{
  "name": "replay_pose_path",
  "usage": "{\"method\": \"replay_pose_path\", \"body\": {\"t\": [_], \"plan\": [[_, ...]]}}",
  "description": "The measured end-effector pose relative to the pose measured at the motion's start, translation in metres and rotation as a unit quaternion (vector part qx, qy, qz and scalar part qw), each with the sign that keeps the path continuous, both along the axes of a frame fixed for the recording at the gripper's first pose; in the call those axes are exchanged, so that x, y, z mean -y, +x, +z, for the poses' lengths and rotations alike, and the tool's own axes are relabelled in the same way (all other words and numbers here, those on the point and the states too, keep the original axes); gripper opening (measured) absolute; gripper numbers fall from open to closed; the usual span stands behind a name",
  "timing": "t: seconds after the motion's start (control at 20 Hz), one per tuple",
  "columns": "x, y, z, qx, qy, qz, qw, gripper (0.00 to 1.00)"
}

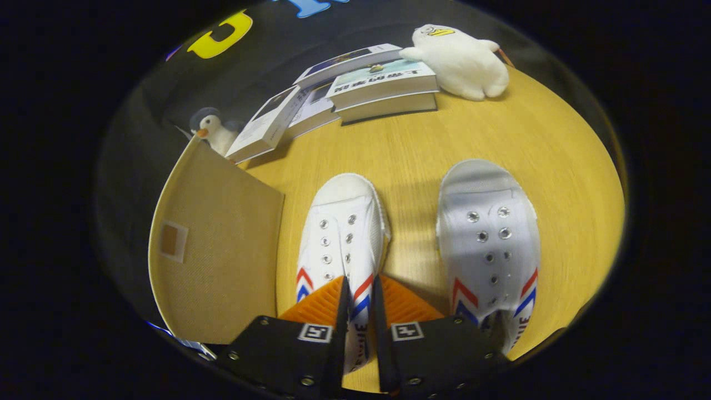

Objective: Open the storage box then place both shoes into the box .Put the left shoe in first, then the right shoe, with the right side of both shoes facing outward in a uniform manner.

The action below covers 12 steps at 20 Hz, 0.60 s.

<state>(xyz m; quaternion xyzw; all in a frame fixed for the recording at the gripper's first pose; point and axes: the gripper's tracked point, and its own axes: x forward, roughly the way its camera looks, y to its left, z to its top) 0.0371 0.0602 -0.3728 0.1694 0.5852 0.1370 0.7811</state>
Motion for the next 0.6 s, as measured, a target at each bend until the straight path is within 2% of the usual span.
{"method": "replay_pose_path", "body": {"t": [0.05,0.1,0.15,0.2,0.35,0.6], "plan": [[0.000,-0.002,0.000,-0.002,0.006,-0.014,1.000,0.18],[-0.002,-0.004,-0.002,-0.010,0.001,-0.018,1.000,0.18],[0.001,-0.002,0.014,-0.008,0.006,-0.039,0.999,0.18],[-0.005,-0.001,-0.003,-0.013,0.004,-0.040,0.999,0.02],[-0.006,-0.004,0.008,-0.017,0.006,-0.051,0.999,0.02],[-0.012,0.005,0.050,0.012,0.036,-0.081,0.996,0.02]]}}
